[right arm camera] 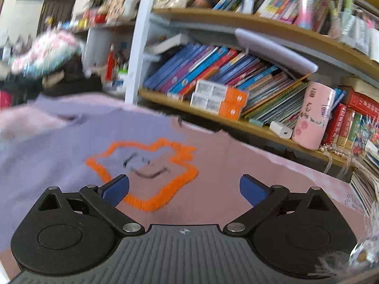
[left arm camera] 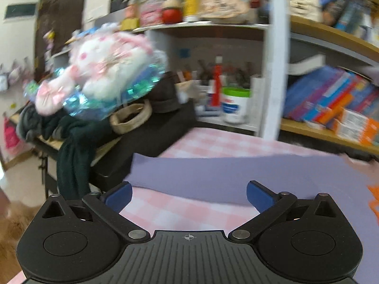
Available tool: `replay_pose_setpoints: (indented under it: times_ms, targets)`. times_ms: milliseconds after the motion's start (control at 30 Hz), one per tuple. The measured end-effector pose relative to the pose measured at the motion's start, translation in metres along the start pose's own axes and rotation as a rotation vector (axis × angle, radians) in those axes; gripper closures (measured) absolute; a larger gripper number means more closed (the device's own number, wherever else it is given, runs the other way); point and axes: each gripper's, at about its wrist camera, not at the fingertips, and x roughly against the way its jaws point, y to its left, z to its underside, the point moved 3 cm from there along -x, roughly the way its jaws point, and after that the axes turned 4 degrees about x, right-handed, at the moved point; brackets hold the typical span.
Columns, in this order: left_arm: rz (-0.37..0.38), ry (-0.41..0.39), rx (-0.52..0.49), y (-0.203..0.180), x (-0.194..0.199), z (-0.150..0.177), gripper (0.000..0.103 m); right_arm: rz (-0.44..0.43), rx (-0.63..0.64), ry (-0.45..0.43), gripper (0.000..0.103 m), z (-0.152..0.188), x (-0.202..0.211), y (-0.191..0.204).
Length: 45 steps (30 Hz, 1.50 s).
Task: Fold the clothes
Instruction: 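Move the left tool to the lavender sleeve cuff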
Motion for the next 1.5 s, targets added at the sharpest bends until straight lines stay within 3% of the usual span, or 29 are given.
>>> replay_pose_setpoints:
  times_ms: [267,533,733,867,1133,1300,1400,1500]
  targets:
    - [-0.005,0.109,0.185,0.03,-0.046,-0.015,0.0,-0.002,0.012,0.027,0.0,0.002,-0.004,0.002]
    - [-0.064,0.127,0.288,0.053,-0.072,-0.016,0.001,-0.015,-0.011,0.05,0.0,0.002,-0.008,-0.001]
    - [-0.024,0.14,0.365,0.059,-0.083,-0.014,0.003,-0.016,-0.015,0.059,0.0,0.002,-0.009,-0.001]
    - [0.001,0.143,0.376,0.053,-0.086,-0.015,0.004,-0.017,-0.013,0.067,0.0,0.002,-0.01,0.0]
    - [0.118,0.172,0.347,0.023,-0.092,-0.012,0.004,-0.019,-0.008,0.08,0.0,0.002,-0.012,0.001]
    - [0.014,0.144,0.301,0.034,-0.089,-0.018,0.004,-0.02,-0.01,0.081,0.0,0.002,-0.012,0.0]
    - [-0.043,0.113,0.339,0.059,-0.089,-0.021,0.004,-0.019,-0.006,0.084,0.0,0.002,-0.013,0.002]
    - [-0.047,0.135,0.404,0.074,-0.096,-0.018,0.004,-0.02,0.0,0.089,0.0,0.002,-0.014,0.003]
